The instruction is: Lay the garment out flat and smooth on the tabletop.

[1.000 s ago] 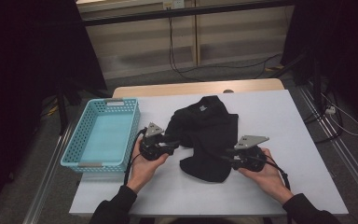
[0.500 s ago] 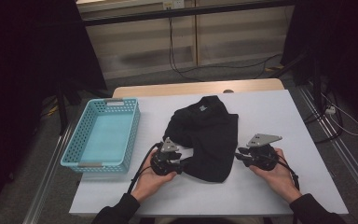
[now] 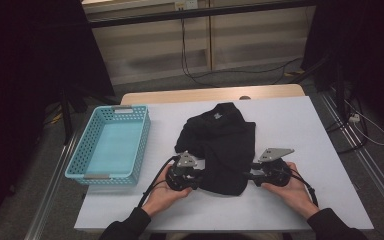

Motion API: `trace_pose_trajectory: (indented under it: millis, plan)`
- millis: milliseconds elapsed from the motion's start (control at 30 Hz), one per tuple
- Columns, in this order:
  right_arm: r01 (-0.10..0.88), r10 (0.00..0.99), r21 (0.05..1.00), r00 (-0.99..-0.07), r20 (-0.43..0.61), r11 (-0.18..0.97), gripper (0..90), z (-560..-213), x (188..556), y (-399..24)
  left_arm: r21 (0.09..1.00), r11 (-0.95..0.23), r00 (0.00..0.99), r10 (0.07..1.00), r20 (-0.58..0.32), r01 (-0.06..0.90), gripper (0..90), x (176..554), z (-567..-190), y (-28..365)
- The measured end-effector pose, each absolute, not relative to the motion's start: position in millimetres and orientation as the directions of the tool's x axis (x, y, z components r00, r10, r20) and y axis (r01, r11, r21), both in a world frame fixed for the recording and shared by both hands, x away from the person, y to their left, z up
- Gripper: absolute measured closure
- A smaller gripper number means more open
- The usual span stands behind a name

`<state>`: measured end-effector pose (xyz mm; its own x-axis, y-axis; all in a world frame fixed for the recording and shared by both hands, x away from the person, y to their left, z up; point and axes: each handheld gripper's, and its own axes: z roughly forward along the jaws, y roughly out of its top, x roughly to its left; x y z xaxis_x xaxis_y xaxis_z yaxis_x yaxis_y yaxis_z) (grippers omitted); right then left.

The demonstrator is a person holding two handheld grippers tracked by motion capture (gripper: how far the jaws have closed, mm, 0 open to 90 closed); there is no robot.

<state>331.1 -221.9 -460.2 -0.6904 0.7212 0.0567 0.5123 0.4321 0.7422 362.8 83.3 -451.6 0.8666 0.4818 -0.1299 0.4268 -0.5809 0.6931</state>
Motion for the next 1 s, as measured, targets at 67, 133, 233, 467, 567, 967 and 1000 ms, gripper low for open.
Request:
trace_pose_trajectory:
  millis: [67, 133, 233, 467, 567, 967, 1000]
  plan:
    - [0.496, 0.698, 0.741, -0.714, 0.051, 0.452, 48.2, -460, 330, -218, 0.691, -0.586, 0.866, 0.485, -0.12, 0.424, 80.8, 360, -451, 81]
    - [0.488, 0.68, 0.736, -0.731, 0.052, 0.469, 49.0, -459, 327, -214, 0.686, -0.595, 0.867, 0.486, -0.11, 0.42, 82.3, 358, -449, 81]
    - [0.47, 0.656, 0.743, -0.753, 0.056, 0.476, 48.9, -457, 324, -209, 0.68, -0.582, 0.861, 0.486, -0.147, 0.445, 82.7, 357, -447, 86]
    - [0.456, 0.633, 0.734, -0.773, 0.046, 0.504, 56.7, -458, 321, -199, 0.712, -0.533, 0.858, 0.476, -0.194, 0.457, 82.8, 349, -434, 99]
    - [0.459, 0.655, 0.732, -0.756, 0.023, 0.503, 80.7, -457, 324, -200, 0.721, -0.514, 0.853, 0.48, -0.206, 0.464, 82.8, 346, -431, 104]
    - [0.419, 0.74, 0.834, -0.672, 0.02, 0.358, 89.9, -426, 336, -218, 0.744, -0.414, 0.797, 0.546, -0.258, 0.524, 82.2, 361, -421, 115]
    - [0.412, 0.746, 0.841, -0.665, 0.015, 0.351, 89.9, -423, 338, -219, 0.747, -0.412, 0.798, 0.545, -0.257, 0.522, 82.1, 363, -420, 114]
